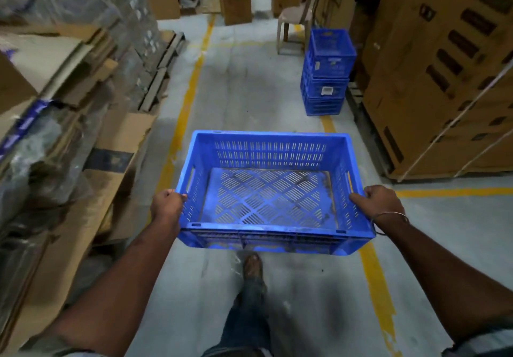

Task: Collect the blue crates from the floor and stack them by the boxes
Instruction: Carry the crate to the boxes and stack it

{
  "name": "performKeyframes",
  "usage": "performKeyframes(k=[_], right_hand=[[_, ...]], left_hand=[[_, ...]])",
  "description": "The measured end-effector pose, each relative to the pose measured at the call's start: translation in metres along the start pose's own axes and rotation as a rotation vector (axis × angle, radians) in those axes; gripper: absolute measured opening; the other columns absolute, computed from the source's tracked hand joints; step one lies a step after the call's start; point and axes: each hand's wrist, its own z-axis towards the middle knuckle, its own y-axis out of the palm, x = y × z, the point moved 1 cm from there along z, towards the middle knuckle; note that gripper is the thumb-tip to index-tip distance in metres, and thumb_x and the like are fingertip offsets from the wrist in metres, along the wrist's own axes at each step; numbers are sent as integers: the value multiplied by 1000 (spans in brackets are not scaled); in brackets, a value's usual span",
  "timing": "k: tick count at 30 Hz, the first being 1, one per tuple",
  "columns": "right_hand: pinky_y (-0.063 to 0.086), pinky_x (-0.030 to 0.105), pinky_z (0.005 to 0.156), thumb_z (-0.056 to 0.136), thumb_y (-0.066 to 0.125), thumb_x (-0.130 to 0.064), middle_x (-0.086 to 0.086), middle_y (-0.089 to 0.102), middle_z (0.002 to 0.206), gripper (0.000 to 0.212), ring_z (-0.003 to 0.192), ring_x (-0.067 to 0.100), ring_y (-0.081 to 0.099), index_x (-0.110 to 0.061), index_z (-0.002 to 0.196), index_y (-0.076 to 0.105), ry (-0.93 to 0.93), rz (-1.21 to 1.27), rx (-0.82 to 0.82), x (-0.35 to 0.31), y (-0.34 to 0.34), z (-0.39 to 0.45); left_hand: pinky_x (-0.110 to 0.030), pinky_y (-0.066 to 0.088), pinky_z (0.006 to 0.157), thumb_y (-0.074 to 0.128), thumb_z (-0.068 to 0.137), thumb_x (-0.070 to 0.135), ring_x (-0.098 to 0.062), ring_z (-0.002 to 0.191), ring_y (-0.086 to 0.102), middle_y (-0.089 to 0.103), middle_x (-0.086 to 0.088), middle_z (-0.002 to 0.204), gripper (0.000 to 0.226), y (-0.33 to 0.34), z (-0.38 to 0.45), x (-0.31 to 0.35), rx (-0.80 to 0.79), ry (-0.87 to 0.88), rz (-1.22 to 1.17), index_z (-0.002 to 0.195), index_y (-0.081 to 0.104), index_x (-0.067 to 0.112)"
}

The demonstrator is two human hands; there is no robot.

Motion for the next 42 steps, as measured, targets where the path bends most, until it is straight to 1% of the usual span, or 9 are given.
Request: performKeyframes(k=[8,12,16,18,23,28,31,36,42], right_hand=[[35,32,52,65,56,-61,2,47,51,49,60,31,56,-16,49,43,11,16,-14,-86,7,219],[29,32,49,72,62,-56,1,45,50,50,55,28,51,-16,49,41,17,21,-25,-112,2,307],[25,32,49,67,58,-57,2,39,49,50,53,26,47,-15,50,36,17,27,-8,-133,4,412],[24,33,48,67,58,-54,2,35,49,49,51,26,44,-16,51,32,17,41,10,-138,9,471],[27,35,50,68,57,-54,8,36,52,49,54,33,52,-16,54,30,54,94,46,-152,7,615],[20,34,49,66,56,-50,6,30,52,44,47,22,35,-18,54,29,80,149,54,-188,-9,752],[29,39,49,68,57,-59,3,28,51,49,48,24,39,-19,55,30,79,198,76,-182,-5,839],[34,39,51,72,65,-46,6,33,51,47,50,27,41,-18,57,29,164,242,127,-207,-1,967],[24,34,51,72,58,-42,8,32,52,40,50,24,37,-14,59,32,227,323,233,-266,-23,1090]], left_hand=[[-36,44,65,74,77,6,-23,64,51,56,-9,61,17,122,178,138,-43,26,28,67,62,10],[-33,44,61,75,79,11,-24,63,53,62,-12,70,6,182,247,212,-80,73,112,80,69,9],[-45,55,66,75,67,21,-24,65,57,67,-16,75,22,258,328,285,-86,96,106,81,69,5],[-43,53,65,75,69,16,-24,63,56,64,-14,69,15,305,368,316,-100,120,137,75,67,5],[-49,57,68,75,66,17,-26,63,60,68,-15,70,15,414,454,395,-106,128,148,73,66,6],[-50,58,68,73,60,22,-27,62,61,66,-12,67,16,505,532,466,-85,90,153,68,64,11],[-52,57,66,70,58,25,-28,62,60,64,-12,65,20,560,585,510,-114,102,150,67,61,9],[-46,55,68,72,69,21,-30,69,61,65,-13,73,17,669,675,594,-160,151,200,73,60,9],[-50,58,73,71,66,25,-31,74,64,68,-12,78,21,806,789,708,-300,187,242,78,64,10]])
